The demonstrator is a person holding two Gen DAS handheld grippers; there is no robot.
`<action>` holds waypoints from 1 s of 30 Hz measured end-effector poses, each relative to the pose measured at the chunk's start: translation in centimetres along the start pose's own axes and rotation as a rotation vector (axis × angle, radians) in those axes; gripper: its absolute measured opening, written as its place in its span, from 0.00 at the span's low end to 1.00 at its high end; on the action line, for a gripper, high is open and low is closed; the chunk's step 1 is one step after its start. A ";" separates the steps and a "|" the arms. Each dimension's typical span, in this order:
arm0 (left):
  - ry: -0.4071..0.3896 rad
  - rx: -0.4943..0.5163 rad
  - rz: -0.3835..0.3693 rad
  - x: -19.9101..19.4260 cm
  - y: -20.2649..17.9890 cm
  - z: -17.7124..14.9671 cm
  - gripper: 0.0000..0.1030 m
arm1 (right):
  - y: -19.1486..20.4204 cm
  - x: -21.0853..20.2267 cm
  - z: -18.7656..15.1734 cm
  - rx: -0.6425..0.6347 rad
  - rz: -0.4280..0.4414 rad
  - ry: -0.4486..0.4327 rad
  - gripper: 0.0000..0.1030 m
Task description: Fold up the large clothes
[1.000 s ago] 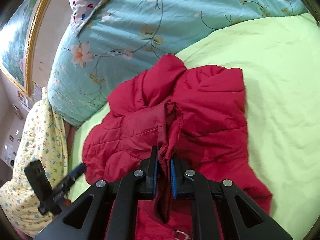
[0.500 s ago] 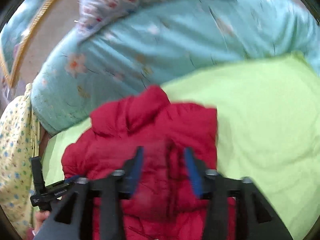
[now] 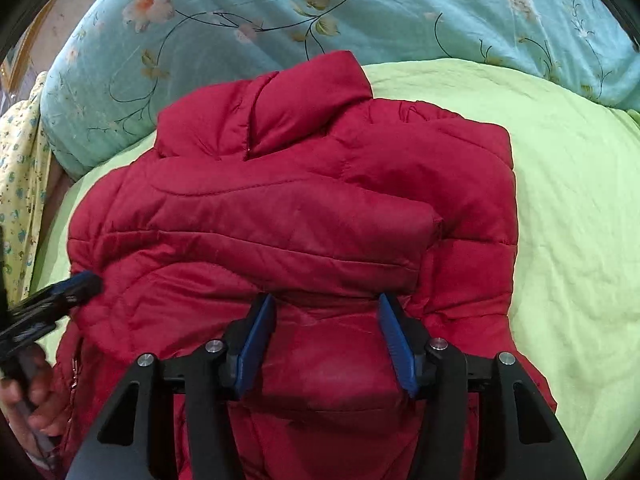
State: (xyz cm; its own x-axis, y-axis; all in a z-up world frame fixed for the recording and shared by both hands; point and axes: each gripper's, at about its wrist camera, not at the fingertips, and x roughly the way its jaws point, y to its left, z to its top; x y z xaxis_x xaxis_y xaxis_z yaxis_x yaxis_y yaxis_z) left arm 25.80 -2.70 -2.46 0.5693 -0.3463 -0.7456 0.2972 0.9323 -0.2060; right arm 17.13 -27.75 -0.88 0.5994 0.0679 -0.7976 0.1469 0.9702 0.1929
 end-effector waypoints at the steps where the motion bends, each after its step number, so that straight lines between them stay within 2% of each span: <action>1: -0.018 -0.006 0.011 -0.5 0.3 -0.1 0.45 | 0.2 0.1 0.0 -0.002 -0.003 -0.001 0.54; 3: -0.034 -0.030 0.050 -0.9 1.4 -0.2 0.45 | 0.2 0.3 -0.1 -0.001 -0.002 -0.004 0.54; 7: 0.019 -0.067 0.054 0.7 2.9 -0.6 0.45 | 0.3 0.4 -0.1 -0.001 0.000 -0.006 0.54; 11: 0.036 -0.050 0.085 1.8 2.7 -1.0 0.45 | 0.5 -0.6 0.1 0.005 0.009 -0.002 0.54; 15: 0.039 -0.047 0.094 2.1 2.5 -1.0 0.45 | 1.0 -2.6 0.0 -0.008 0.007 -0.054 0.56; 20: 0.038 -0.027 0.097 2.1 2.4 -1.0 0.46 | 0.2 -0.1 -0.7 -0.008 -0.012 0.018 0.56; 30: 0.044 -0.032 0.086 1.0 2.7 -1.5 0.45 | -0.4 1.3 -0.7 0.017 -0.004 0.022 0.56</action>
State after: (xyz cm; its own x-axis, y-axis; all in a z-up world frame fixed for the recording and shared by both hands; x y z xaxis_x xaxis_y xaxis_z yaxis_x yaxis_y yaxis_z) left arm 26.02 -0.35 -4.75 0.5571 -0.2601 -0.7886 0.2233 0.9616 -0.1594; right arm 17.32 -27.86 -2.33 0.5812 0.0697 -0.8108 0.1626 0.9663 0.1997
